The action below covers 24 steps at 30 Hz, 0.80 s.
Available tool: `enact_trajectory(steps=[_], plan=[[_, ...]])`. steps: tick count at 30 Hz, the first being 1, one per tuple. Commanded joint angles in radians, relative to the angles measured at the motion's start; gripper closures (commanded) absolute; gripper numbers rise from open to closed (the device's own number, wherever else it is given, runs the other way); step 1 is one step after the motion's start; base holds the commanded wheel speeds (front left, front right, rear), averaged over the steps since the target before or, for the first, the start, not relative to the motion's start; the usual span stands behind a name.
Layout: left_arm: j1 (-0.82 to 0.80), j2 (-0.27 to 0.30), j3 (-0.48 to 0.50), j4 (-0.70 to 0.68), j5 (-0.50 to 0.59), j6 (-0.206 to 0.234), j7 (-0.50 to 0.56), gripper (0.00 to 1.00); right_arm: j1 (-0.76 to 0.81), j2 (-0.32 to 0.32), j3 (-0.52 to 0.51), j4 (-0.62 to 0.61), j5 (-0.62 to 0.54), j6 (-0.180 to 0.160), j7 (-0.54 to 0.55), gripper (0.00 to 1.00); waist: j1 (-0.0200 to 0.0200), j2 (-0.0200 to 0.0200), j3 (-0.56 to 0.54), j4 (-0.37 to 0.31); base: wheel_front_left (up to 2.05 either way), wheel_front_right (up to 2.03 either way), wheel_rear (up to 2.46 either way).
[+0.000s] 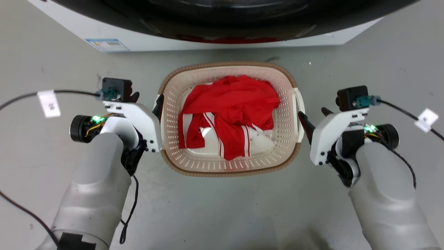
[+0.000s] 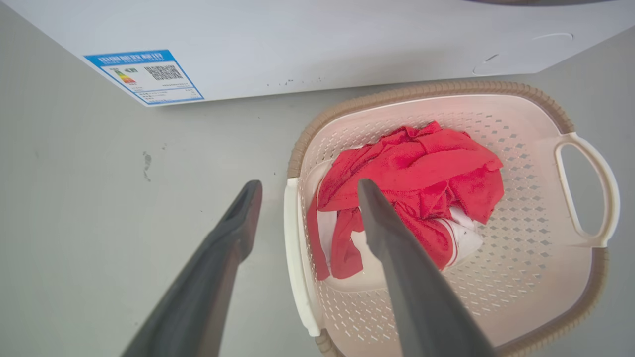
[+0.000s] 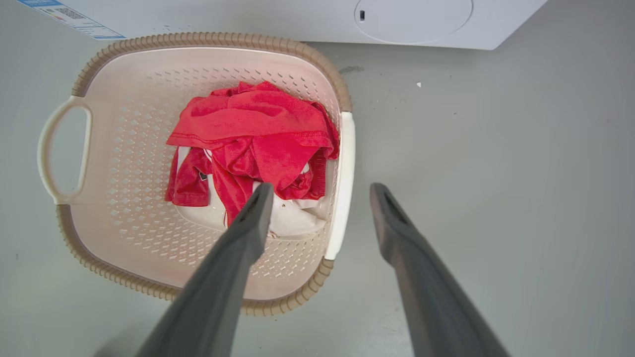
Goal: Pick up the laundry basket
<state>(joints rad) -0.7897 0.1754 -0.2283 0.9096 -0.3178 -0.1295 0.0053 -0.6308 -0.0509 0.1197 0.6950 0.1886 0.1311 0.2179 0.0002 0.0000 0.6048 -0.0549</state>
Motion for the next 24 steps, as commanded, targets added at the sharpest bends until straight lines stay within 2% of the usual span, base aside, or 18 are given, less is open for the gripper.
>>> enact_trajectory(steps=[1, 12, 17, 24], plan=[[-0.031, 0.016, -0.034, 0.022, -0.031, 0.000, 0.031, 0.00, -0.046, 0.002, 0.014, 0.041, 0.017, -0.001, 0.009, 0.00, -0.0002, 0.0000, 0.045, -0.008, 0.00, 0.00, 0.00], [-0.162, 0.096, -0.235, 0.089, -0.245, 0.000, 0.223, 0.00, -0.255, 0.002, 0.124, 0.294, 0.112, -0.001, 0.063, 0.00, -0.0002, 0.0000, 0.164, -0.031, 0.00, 0.00, 0.00], [-0.193, 0.120, -0.287, 0.117, -0.304, 0.000, 0.252, 0.00, -0.311, 0.001, 0.183, 0.365, 0.176, -0.001, 0.069, 0.00, -0.0002, 0.0000, 0.202, -0.039, 0.00, 0.00, 0.00], [-0.225, 0.117, -0.346, 0.152, -0.360, -0.001, 0.259, 0.00, -0.364, 0.002, 0.259, 0.435, 0.247, -0.001, 0.068, 0.00, -0.0002, 0.0000, 0.237, -0.038, 0.00, 0.00, 0.00]])
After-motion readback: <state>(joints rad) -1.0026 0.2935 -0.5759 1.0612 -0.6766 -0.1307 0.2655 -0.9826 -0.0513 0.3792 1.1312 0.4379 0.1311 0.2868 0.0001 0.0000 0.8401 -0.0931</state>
